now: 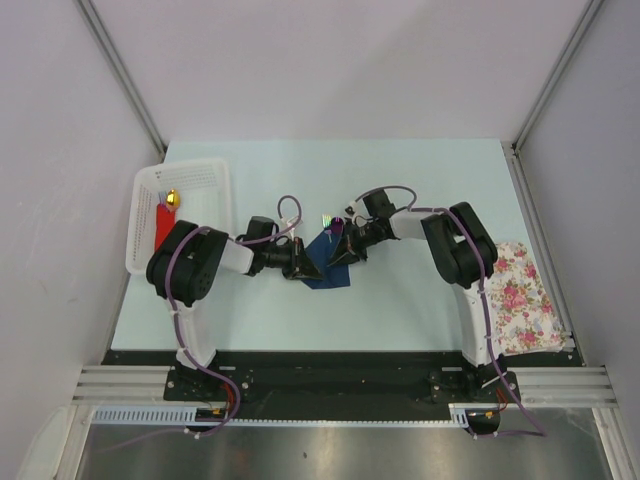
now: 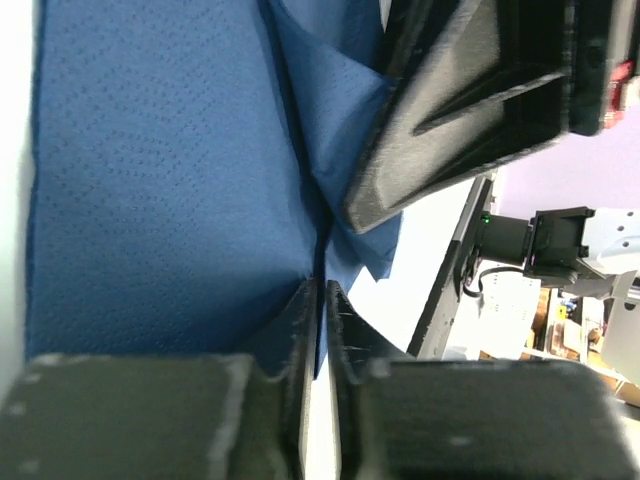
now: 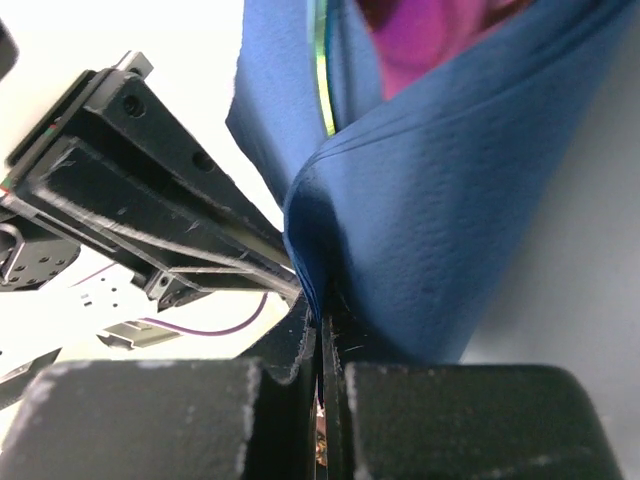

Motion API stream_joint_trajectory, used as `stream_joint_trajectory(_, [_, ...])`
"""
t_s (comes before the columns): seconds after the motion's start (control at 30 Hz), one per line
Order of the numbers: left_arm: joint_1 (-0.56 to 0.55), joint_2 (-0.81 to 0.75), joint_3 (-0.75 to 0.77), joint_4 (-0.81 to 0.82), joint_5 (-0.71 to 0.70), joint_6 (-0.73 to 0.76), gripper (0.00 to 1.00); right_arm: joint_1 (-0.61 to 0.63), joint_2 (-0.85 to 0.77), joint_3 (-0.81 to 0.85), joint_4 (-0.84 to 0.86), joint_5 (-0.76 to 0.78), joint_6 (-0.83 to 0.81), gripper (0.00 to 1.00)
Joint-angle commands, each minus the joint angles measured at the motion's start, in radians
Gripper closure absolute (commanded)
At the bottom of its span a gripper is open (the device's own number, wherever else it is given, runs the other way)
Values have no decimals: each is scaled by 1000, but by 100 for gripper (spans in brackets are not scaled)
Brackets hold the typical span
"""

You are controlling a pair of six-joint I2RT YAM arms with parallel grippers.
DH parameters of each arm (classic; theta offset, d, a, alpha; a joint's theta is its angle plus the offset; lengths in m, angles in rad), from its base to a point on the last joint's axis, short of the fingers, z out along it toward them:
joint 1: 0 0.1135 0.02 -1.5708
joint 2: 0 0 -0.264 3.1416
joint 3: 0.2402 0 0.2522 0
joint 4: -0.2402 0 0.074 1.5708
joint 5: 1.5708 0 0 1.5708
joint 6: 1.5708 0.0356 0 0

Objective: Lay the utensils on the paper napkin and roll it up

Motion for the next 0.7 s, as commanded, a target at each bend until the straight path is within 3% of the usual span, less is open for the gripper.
stream_joint_trajectory(0.0, [14,-55,-3,42,11,16,82,6,27,31,26,-13,8,98])
stream_joint_trajectory(0.07, [25,-90,-17,79,23,-7,75,7,34,31,33,-18,12,95])
stream_joint_trajectory(0.23, [66,-138,-52,110,15,-56,59,9,44,26,61,-29,31,77])
stream_joint_trajectory(0.3, [74,-154,-54,120,12,-80,55,9,42,22,76,-30,41,68])
stream_joint_trajectory(0.37, [81,-159,-48,140,6,-100,51,9,44,19,79,-30,44,66])
stream_joint_trajectory(0.47, [83,-151,-28,166,-8,-139,40,7,47,15,78,-30,49,50])
stream_joint_trajectory(0.67, [84,-113,-8,182,-37,-176,39,3,51,9,87,-33,66,50])
